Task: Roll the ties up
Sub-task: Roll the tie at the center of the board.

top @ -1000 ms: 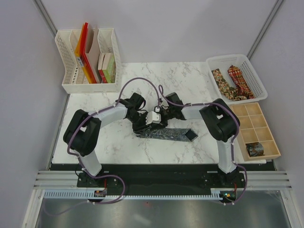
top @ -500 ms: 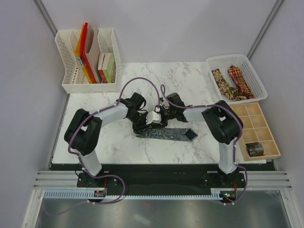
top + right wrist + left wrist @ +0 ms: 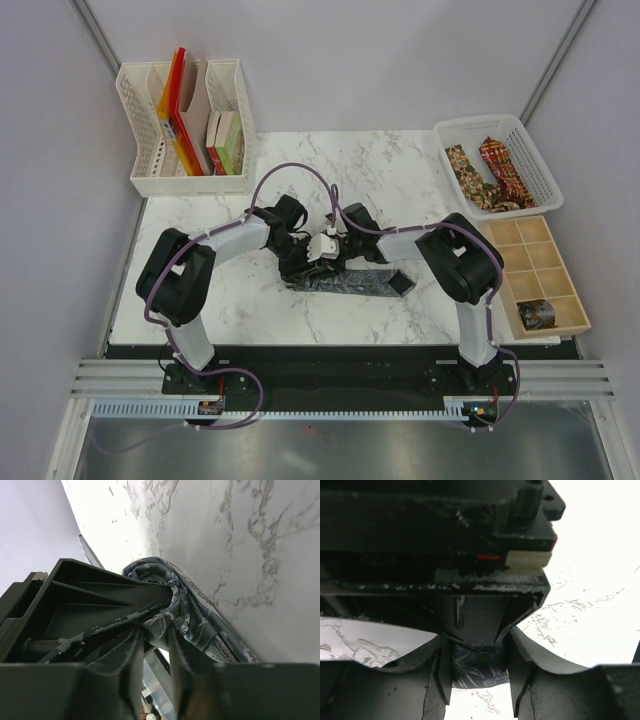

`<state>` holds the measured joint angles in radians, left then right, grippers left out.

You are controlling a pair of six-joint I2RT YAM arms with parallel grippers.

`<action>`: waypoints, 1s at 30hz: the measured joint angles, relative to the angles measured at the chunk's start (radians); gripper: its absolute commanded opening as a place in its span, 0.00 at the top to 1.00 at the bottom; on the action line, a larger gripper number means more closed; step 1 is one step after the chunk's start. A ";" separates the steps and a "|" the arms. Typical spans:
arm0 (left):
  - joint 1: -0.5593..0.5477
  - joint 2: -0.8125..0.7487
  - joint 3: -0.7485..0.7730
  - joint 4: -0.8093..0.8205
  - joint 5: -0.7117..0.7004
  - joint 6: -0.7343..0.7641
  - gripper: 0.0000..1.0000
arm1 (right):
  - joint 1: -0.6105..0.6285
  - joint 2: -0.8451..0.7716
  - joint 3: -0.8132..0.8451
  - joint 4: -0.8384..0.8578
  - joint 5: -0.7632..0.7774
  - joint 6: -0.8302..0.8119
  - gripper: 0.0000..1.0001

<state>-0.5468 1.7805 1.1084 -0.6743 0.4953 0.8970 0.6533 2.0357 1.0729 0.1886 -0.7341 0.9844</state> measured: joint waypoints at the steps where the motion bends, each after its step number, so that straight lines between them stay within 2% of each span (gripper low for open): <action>1: 0.000 0.000 0.000 0.000 0.000 -0.002 0.52 | 0.000 0.000 0.000 0.001 0.000 0.001 0.90; 3: 0.000 0.000 0.000 0.001 -0.001 -0.008 0.52 | -0.001 0.002 0.000 0.003 0.000 -0.001 0.99; 5: 0.001 0.000 0.000 0.002 -0.005 -0.020 0.50 | -0.004 0.009 0.001 0.007 -0.007 0.002 1.00; 6: 0.002 0.000 0.000 0.002 -0.006 -0.027 0.42 | -0.005 0.015 0.003 0.010 -0.013 0.004 1.00; 8: 0.009 -0.002 -0.002 0.002 -0.007 -0.041 0.35 | -0.005 0.026 0.011 0.014 -0.024 0.008 1.00; 9: 0.014 -0.006 -0.005 0.001 -0.002 -0.047 0.27 | -0.005 0.027 0.012 0.016 -0.025 0.010 1.00; 15: 0.047 -0.071 -0.075 0.019 0.064 -0.050 0.10 | -0.002 0.012 -0.002 0.024 0.000 -0.005 1.00; 22: 0.071 -0.161 -0.134 0.035 0.091 -0.043 0.00 | 0.000 -0.006 -0.018 -0.012 0.025 -0.058 1.00; 30: 0.100 -0.291 -0.197 0.084 0.093 -0.034 0.00 | -0.027 -0.005 -0.019 -0.056 0.021 -0.108 1.00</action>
<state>-0.4465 1.4891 0.9115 -0.5903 0.5888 0.8631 0.6266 2.0304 1.0542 0.1329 -0.7136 0.8764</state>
